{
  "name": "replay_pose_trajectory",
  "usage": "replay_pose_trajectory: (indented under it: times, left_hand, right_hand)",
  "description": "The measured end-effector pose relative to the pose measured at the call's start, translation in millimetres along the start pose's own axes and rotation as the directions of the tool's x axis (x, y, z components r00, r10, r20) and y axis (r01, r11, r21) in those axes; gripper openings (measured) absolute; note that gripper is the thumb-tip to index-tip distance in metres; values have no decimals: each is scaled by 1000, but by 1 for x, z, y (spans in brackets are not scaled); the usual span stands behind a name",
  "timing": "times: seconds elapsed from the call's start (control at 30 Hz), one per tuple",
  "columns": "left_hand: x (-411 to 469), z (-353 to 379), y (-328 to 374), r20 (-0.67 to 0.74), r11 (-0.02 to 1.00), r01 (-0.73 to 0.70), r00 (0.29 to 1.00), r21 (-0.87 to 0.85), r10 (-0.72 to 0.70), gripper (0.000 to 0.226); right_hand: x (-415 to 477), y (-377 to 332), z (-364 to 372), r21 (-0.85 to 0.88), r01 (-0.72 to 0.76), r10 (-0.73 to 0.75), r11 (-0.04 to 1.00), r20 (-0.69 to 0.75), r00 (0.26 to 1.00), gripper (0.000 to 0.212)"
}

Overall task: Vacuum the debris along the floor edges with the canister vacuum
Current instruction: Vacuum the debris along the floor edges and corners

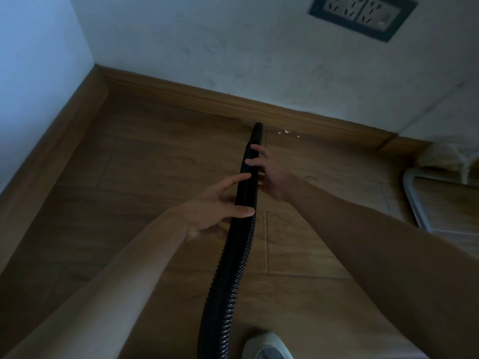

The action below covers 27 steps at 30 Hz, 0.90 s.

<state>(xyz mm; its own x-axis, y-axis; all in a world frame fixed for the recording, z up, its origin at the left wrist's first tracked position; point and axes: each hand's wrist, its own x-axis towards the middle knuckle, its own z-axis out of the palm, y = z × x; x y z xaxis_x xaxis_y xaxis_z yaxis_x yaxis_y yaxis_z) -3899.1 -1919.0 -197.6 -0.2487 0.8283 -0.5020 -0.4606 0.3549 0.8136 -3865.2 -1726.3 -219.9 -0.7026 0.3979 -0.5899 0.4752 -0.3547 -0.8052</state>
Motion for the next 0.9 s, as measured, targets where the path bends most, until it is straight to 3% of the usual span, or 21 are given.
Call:
replay_pose_trajectory:
  times: [0.9]
  left_hand:
    - [48,30,0,87,982,134,985,134,-146,73]
  right_hand:
    - [4,14,-66,-3,-49,49,999,-70,996,56]
